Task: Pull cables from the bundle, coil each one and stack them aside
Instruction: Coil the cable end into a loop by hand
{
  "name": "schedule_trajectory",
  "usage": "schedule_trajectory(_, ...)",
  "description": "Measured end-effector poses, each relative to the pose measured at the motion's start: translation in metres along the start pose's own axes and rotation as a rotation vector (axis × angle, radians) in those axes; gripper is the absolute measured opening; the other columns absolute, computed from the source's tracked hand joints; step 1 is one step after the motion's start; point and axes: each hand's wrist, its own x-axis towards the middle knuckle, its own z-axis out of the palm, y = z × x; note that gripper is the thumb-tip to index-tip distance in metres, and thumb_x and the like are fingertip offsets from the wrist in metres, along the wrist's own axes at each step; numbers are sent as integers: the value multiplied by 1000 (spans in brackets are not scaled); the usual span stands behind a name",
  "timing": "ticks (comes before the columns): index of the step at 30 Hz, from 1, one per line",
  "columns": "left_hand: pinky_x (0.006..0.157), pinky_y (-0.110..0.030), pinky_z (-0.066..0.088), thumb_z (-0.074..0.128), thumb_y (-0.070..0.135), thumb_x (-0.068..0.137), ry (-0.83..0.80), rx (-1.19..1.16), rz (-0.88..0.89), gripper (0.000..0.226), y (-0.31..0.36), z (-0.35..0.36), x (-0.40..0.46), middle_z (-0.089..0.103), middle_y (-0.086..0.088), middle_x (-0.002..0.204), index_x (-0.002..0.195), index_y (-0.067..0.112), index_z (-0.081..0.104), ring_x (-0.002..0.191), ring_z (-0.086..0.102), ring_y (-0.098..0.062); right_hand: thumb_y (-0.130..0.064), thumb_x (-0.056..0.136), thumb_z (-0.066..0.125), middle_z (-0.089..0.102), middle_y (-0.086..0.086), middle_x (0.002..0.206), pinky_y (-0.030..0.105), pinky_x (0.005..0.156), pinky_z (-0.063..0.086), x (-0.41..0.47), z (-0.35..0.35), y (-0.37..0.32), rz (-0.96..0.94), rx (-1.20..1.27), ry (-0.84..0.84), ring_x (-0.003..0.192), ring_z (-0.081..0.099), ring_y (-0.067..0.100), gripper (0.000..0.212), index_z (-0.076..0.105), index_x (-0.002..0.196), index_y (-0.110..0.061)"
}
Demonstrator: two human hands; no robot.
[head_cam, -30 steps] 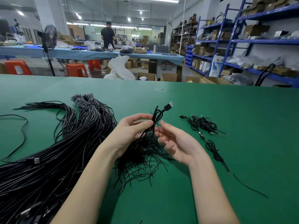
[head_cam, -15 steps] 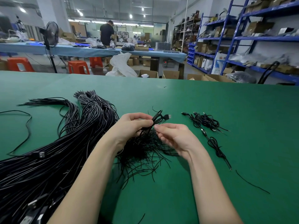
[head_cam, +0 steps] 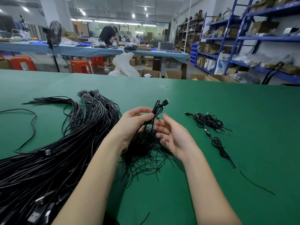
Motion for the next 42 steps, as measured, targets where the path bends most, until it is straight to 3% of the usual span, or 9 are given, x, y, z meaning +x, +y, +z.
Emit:
schedule_trajectory(4,83,-32,43,70,15,91,-47,9,29,10,0,0,-2,69,1,91,98,22,73,83,62,-11,-32,90,70,62,-3,67,11,32,28,-4,-1,-1,160,264,-171,46,47,4,19,65,85,-15)
schedule_trajectory(8,87,-34,42,70,16,91,-57,-16,24,11,1,0,-2,71,4,91,99,23,72,89,63,-13,-26,79,75,59,-3,72,10,31,30,-5,-1,-2,185,426,-272,47,47,2,19,62,86,-14)
schedule_trajectory(19,70,-25,41,73,18,88,-54,85,-50,7,4,-7,-2,69,5,79,91,24,75,70,57,-8,-15,69,81,61,-3,71,9,35,31,-1,-3,5,119,346,-217,46,45,1,19,63,76,-16)
schedule_trajectory(22,61,-20,41,72,17,89,-42,110,-92,7,7,-7,-2,69,6,70,94,22,73,55,59,-2,-11,80,79,55,-1,65,12,39,34,2,-5,5,-140,41,-109,46,44,3,24,58,70,-19)
schedule_trajectory(26,45,-15,35,71,15,89,14,145,-101,6,8,-2,-2,66,1,67,89,21,72,43,47,-3,-22,86,77,56,-9,62,20,49,37,5,-11,8,-861,-798,196,48,47,8,26,57,70,-22)
schedule_trajectory(28,46,-15,33,69,13,90,25,122,-57,8,9,-2,-2,62,10,59,90,20,71,44,46,-1,-28,88,73,57,-10,69,21,54,41,6,-10,12,-1067,-1008,279,55,53,12,23,55,74,-26)
schedule_trajectory(30,56,-19,36,70,14,90,41,116,-4,8,9,-6,-2,62,16,59,91,22,71,56,49,-2,-34,89,73,61,-10,70,24,53,41,5,-5,13,-932,-831,225,50,50,10,19,61,76,-26)
schedule_trajectory(35,67,-24,39,70,18,91,-35,13,36,7,9,-10,-4,69,10,81,93,24,71,72,56,-6,-49,99,55,70,-6,75,16,37,29,-1,1,4,-65,92,-127,48,47,7,38,74,88,-18)
schedule_trajectory(42,67,-21,46,67,17,92,-141,-83,95,8,8,-10,-4,70,4,88,95,23,70,74,66,-5,-27,88,64,59,-5,75,11,30,17,-5,-3,0,125,431,-399,38,32,2,19,75,83,-14)
